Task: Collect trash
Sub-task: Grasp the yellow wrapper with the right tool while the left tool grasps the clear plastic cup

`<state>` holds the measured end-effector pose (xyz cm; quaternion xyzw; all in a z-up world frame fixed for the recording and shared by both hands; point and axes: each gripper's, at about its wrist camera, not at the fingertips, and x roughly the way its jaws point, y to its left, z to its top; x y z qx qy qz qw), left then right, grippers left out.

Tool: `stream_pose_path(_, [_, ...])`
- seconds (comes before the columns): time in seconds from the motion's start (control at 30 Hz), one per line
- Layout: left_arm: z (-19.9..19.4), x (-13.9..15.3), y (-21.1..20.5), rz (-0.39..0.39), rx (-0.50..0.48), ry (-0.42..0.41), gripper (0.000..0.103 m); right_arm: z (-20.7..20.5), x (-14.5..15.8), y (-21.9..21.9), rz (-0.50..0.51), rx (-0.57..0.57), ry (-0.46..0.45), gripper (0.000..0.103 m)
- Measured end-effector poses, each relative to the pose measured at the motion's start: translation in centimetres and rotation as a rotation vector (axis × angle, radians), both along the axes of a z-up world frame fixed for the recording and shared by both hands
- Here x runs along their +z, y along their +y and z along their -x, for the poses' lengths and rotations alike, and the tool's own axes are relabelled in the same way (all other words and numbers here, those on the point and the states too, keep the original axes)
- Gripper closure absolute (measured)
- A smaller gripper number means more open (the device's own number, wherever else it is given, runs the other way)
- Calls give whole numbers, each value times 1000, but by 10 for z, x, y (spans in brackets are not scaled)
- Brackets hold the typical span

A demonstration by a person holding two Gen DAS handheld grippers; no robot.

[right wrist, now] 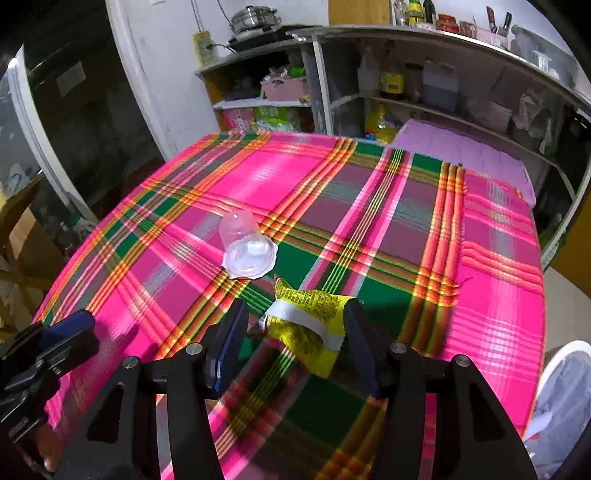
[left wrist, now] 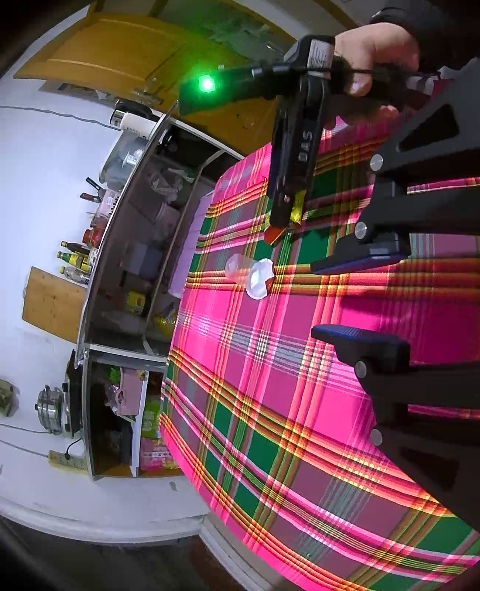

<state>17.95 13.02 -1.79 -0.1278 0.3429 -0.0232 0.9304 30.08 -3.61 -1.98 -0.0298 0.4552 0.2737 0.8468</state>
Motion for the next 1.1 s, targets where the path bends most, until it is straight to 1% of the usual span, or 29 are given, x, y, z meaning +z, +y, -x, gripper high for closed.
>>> stream_pose_path(0.13, [-7, 0, 1, -5, -4, 4, 76, -3, -4, -4, -7, -28, 20, 49])
stream_pose_path(0.17, [-9, 0, 0, -7, -5, 4, 76, -3, -3, -5, -18, -27, 21, 58])
stream_pose_path(0.2, [-11, 1, 0, -10, -8, 4, 76, -2, -1, -7, -19, -32, 17, 60])
stream_pose_path(0.4, [-30, 4, -9, -23, -36, 10, 76, 4, 3, -23, -43, -42, 15, 68])
stream_pose_path(0.5, [-45, 3, -18, -32, -63, 25, 74, 10, 9, -37, -63, -53, 7, 68])
stream_pose_path(0.53, [-51, 3, -20, -37, -66, 30, 72, 13, 12, -42, -69, -57, 1, 68])
stream_pose_path(0.57, [-56, 2, -22, -45, -67, 35, 67, 16, 15, -49, -75, -61, -7, 68])
stream_pose_path(0.67, [-74, 0, -27, -56, -76, 47, 61, 22, 19, -62, -87, -68, -15, 68])
stream_pose_path(1.0, [-134, -15, -38, -120, -56, 104, 61, 33, 23, -92, -139, -84, -18, 69])
stream_pose_path(1.1, [-145, -22, -40, -127, -50, 119, 61, 35, 22, -100, -142, -94, -15, 69])
